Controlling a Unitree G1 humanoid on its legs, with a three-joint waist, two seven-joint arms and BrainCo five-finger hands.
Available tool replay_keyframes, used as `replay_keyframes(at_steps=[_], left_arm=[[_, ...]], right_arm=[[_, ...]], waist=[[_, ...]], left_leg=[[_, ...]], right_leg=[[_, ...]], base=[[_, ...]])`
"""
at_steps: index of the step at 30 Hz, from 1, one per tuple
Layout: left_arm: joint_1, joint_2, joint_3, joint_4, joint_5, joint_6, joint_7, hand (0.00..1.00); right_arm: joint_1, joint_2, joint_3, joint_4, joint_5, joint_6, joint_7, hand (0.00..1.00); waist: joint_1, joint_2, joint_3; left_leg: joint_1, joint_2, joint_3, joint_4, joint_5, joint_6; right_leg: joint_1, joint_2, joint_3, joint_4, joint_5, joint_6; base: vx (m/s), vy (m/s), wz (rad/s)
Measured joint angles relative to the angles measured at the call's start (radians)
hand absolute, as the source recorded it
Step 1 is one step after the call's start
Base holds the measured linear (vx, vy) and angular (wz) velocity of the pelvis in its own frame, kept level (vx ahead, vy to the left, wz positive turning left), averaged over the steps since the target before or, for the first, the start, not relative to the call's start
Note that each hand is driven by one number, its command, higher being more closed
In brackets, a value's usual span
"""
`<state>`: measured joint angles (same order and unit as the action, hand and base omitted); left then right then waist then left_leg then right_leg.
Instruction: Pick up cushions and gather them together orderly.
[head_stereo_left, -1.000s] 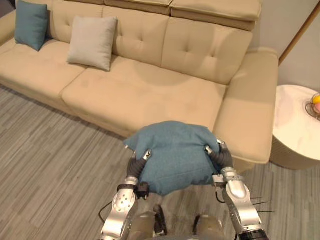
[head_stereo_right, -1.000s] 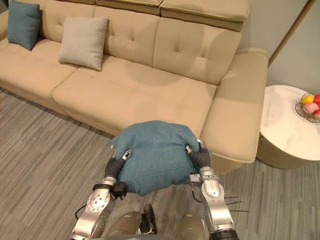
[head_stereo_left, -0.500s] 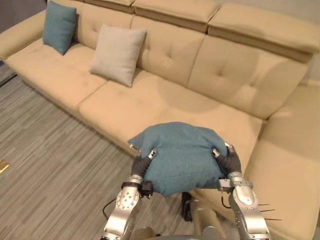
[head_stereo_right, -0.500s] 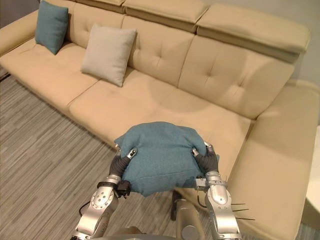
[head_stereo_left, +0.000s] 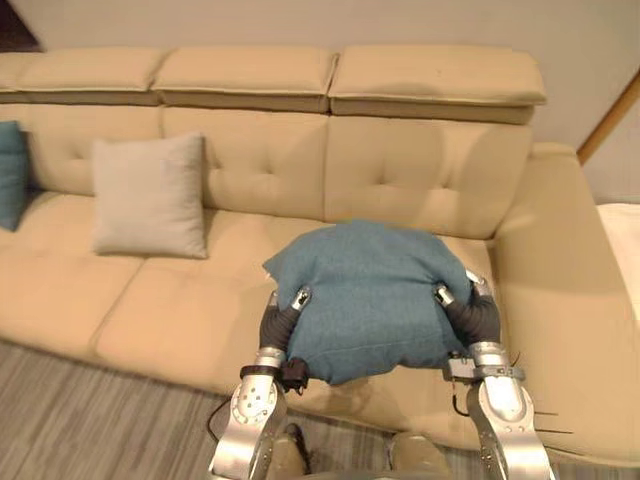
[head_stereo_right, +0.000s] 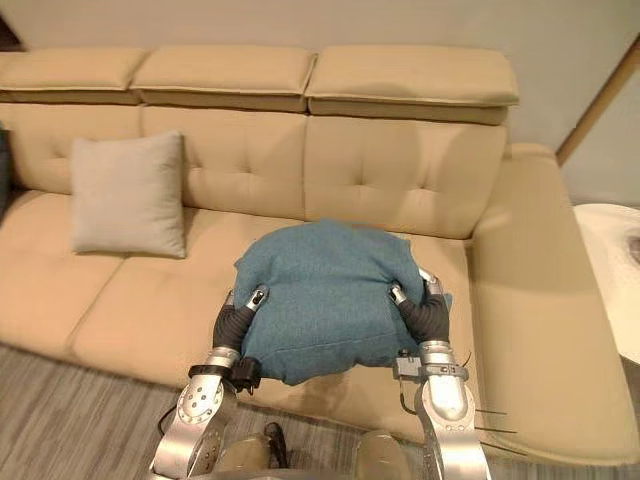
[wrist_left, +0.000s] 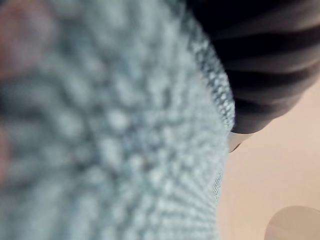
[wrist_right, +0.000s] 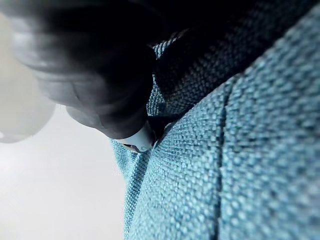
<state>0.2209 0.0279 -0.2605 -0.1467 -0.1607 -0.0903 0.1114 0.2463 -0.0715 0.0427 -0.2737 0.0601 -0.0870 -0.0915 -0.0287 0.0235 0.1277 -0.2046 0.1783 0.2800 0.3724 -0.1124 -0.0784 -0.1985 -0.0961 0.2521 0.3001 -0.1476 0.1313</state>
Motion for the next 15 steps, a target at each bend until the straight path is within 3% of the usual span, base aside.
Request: replay_keyframes(at_steps=[5, 8, 11, 15], left_arm=[[-0.024, 0.019, 0.04, 0.034, 0.028, -0.002, 0.005, 1.0], [-0.07, 0.041, 0.062, 0.095, 0.047, -0.001, 0.03, 1.0], [-0.115, 0.053, 0.095, 0.153, 0.056, -0.001, 0.067, 1.0], [-0.187, 0.056, 0.091, 0.21, 0.091, -0.001, 0.09, 1.0]], right_arm=[[-0.096, 0.015, 0.015, 0.145, -0.054, -0.003, 0.003, 1.0], [-0.193, 0.015, 0.022, 0.263, -0.087, -0.004, -0.002, 1.0], [-0.27, 0.014, 0.054, 0.349, -0.114, -0.003, -0.024, 1.0], [-0.291, 0.007, 0.052, 0.369, -0.161, -0.005, -0.069, 1.0]], waist=[[-0.007, -0.008, -0.007], [-0.011, -0.007, -0.007], [-0.011, -0.007, -0.007], [-0.027, -0.004, -0.005]], left_leg=[[0.028, -0.02, 0.021, -0.018, -0.043, 0.004], [0.024, -0.02, 0.036, -0.06, -0.071, -0.002], [0.001, -0.019, 0.112, -0.093, -0.067, 0.003], [-0.032, -0.025, 0.117, -0.086, -0.063, 0.008]], right_leg=[[0.002, -0.009, 0.089, -0.114, 0.066, 0.023], [-0.038, 0.002, 0.152, -0.198, 0.144, 0.026], [-0.101, 0.003, 0.092, -0.286, 0.277, -0.007], [-0.114, -0.012, 0.034, -0.338, 0.325, -0.019]], base=[[0.07, 0.103, -0.77], [-0.03, 0.049, -0.92], [-0.06, 0.046, -0.96], [-0.05, 0.006, -0.14]])
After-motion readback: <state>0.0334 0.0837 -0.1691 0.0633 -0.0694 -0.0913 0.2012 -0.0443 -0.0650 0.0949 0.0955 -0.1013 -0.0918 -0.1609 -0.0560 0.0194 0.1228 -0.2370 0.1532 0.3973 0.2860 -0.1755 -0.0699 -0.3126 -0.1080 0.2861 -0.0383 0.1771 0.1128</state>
